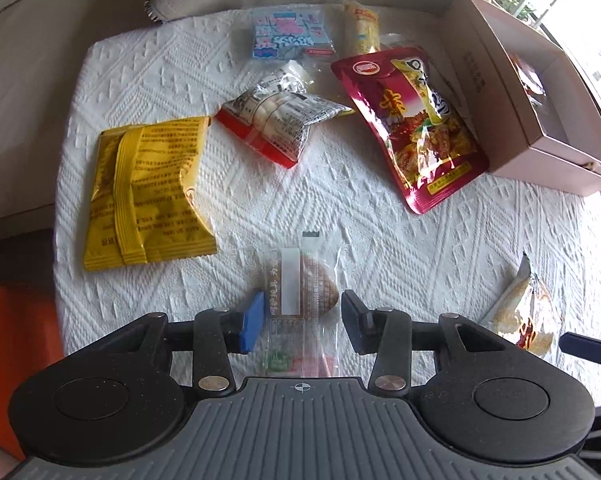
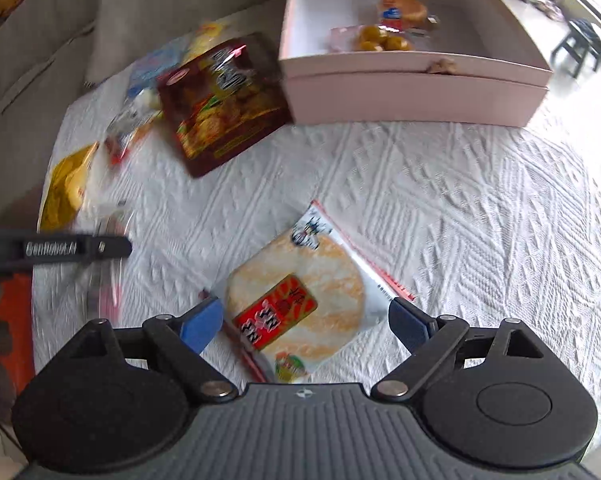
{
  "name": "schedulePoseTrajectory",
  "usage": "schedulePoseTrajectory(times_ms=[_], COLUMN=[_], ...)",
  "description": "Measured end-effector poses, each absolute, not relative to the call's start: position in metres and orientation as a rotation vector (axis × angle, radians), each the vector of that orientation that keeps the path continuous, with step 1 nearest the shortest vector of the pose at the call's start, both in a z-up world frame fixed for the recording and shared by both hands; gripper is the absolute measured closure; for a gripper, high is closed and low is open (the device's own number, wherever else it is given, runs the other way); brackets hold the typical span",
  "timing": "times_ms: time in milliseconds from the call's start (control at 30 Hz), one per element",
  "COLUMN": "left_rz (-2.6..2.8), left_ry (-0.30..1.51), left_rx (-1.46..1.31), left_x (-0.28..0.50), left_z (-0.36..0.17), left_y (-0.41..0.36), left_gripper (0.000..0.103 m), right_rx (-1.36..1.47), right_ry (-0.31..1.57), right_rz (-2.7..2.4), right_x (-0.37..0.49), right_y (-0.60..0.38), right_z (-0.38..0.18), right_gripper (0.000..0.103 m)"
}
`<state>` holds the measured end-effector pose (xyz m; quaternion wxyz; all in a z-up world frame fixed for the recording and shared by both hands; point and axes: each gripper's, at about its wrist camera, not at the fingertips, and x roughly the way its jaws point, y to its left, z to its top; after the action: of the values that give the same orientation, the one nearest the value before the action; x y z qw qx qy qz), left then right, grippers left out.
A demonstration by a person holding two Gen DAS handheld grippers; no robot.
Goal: Organize snacks
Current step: 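Grasp the clear pastry packet with the left tool while the right reaches toward the rice cracker bag, then drop the clear packet into the box with the left tool while the right grasps the rice cracker bag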
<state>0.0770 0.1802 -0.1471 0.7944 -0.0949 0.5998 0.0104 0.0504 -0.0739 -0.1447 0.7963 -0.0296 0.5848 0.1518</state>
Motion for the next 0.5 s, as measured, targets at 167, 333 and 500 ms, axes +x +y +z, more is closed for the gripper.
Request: schedulePoseTrajectory(times_ms=[167, 333, 500], left_rz=[0.014, 0.005, -0.001], left_ry=[1.289, 1.284, 1.271], left_rx=[-0.218, -0.238, -0.294], left_x=[0.076, 0.075, 0.073], left_z=[-0.148, -0.147, -0.147], left_y=[0.182, 0.185, 0.193], left_gripper=[0.056, 0.057, 0.058], right_rx=[-0.247, -0.027, 0.186], right_ry=[1.237, 1.21, 1.254], right_rz=[0.164, 0.158, 0.106], right_x=[0.043, 0.054, 0.083], right_y=[-0.082, -0.108, -0.104], right_z=[-0.161, -0.143, -0.15], right_gripper=[0.012, 0.012, 0.012])
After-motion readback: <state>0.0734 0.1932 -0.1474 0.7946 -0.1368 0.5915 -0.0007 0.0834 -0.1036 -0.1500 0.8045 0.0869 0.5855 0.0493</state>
